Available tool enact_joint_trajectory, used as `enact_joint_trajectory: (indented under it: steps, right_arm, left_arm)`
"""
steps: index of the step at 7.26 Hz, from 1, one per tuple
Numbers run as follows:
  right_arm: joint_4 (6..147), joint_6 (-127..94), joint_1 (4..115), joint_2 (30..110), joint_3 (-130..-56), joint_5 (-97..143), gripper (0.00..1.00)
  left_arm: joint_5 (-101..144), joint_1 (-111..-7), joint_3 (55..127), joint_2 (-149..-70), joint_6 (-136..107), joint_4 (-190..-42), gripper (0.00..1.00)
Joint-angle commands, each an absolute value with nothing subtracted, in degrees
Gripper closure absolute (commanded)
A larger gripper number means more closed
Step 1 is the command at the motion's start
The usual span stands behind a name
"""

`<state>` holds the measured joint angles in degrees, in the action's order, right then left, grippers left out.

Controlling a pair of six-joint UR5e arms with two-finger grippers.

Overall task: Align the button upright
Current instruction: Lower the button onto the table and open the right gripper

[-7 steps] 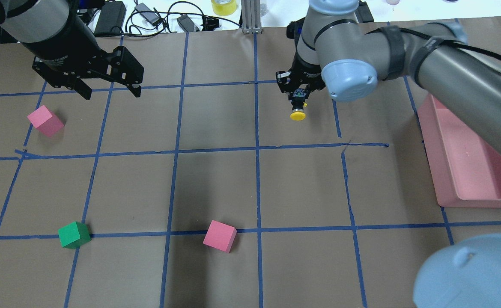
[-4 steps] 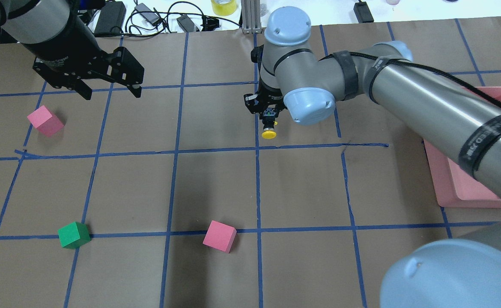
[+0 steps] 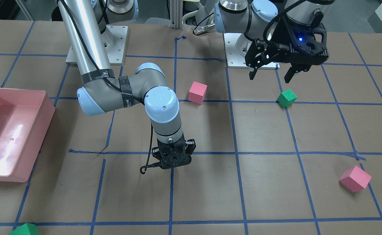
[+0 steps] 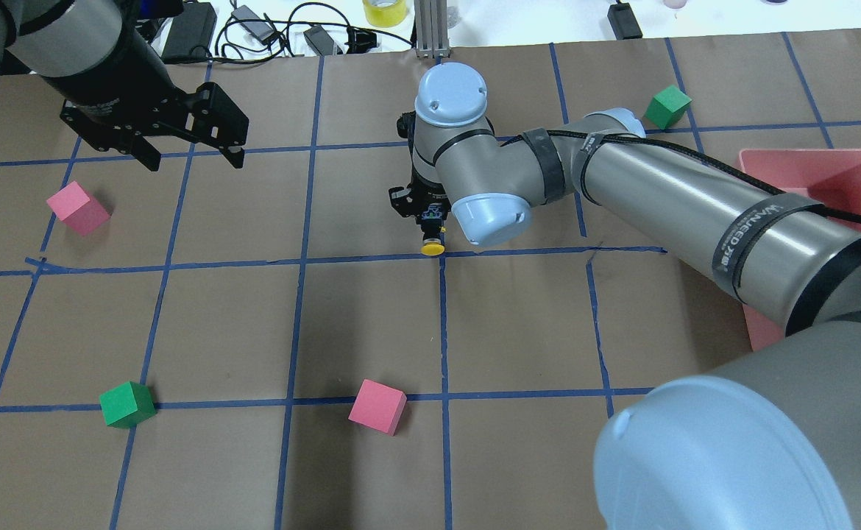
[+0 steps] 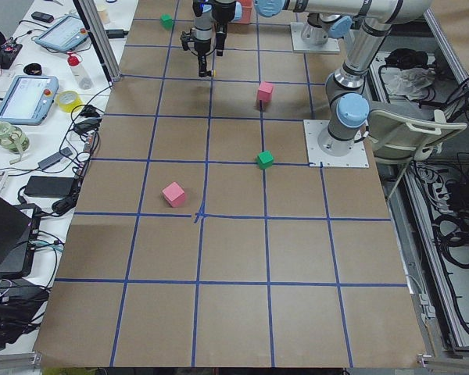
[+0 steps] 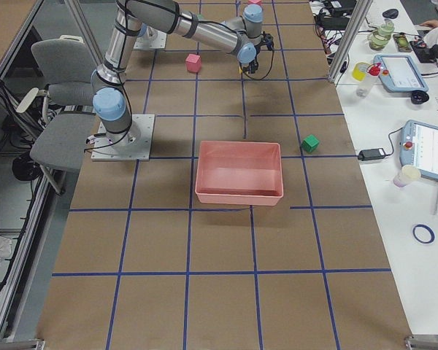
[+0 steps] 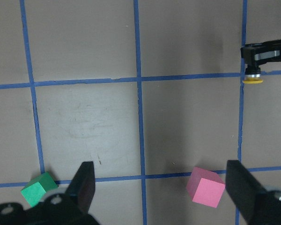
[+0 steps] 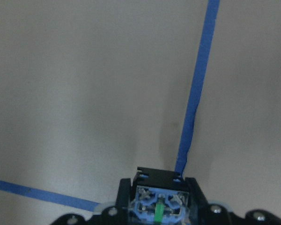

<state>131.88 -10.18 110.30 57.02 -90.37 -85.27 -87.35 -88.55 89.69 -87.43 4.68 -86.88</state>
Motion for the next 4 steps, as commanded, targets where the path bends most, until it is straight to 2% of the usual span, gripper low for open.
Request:
enact_joint_trajectory:
  steps: [1, 3, 4]
  right_arm:
    - [132.4, -10.5, 110.3, 56.4, -90.9, -85.1, 1.0]
    - [132.4, -10.5, 110.3, 56.6, -92.5, -85.1, 1.0]
    - [132.5, -10.5, 110.4, 56.9, -92.8, -85.0, 0.9]
  left_arm:
    - [-87.8, -88.6, 93.8, -87.8, 6.3, -76.7, 0.0]
    - [-87.7, -88.9, 95.1, -88.0, 6.8, -73.0, 0.0]
    - [-87.7, -88.9, 95.3, -88.0, 6.6, -72.9, 0.0]
